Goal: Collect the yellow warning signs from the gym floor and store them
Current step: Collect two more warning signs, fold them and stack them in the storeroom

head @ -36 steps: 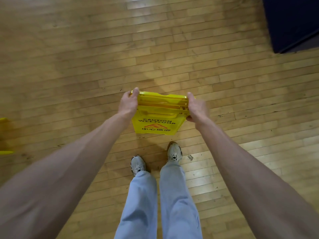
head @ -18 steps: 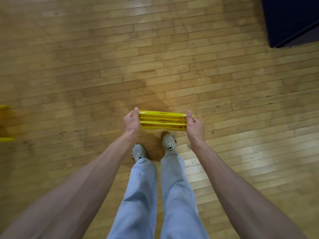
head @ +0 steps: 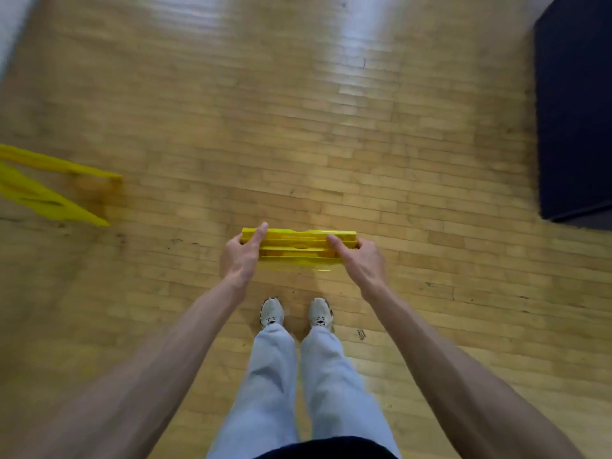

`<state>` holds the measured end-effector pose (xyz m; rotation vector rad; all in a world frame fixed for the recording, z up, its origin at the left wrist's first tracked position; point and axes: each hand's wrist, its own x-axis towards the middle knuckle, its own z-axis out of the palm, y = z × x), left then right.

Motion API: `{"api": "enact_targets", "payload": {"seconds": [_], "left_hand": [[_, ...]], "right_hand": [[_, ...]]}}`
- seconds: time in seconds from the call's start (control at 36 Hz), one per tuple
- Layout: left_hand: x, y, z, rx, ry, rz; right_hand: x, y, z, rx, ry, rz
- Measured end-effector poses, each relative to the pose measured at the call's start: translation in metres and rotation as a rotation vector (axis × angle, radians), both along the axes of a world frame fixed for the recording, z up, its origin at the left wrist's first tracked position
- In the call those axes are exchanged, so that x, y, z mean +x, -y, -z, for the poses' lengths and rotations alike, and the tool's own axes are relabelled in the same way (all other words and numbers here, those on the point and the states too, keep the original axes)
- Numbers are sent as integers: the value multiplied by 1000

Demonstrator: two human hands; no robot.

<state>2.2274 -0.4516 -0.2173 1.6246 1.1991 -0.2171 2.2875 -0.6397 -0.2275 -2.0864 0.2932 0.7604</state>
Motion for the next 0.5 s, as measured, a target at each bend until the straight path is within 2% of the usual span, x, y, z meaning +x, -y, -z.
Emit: {"api": "enact_targets", "payload": {"seconds": [0.19,0.33,0.5], "left_hand": [[-62,-32,-65,123,56,-292],[-111,-58,-94,143,87,-565],[-191,-108,-114,122,141,-796]], "right_hand": [[-10,-58,-71,45,103,-242],[-31,-116,-111,37,159,-431],[-86,-202,-140,70,206,-625]]}}
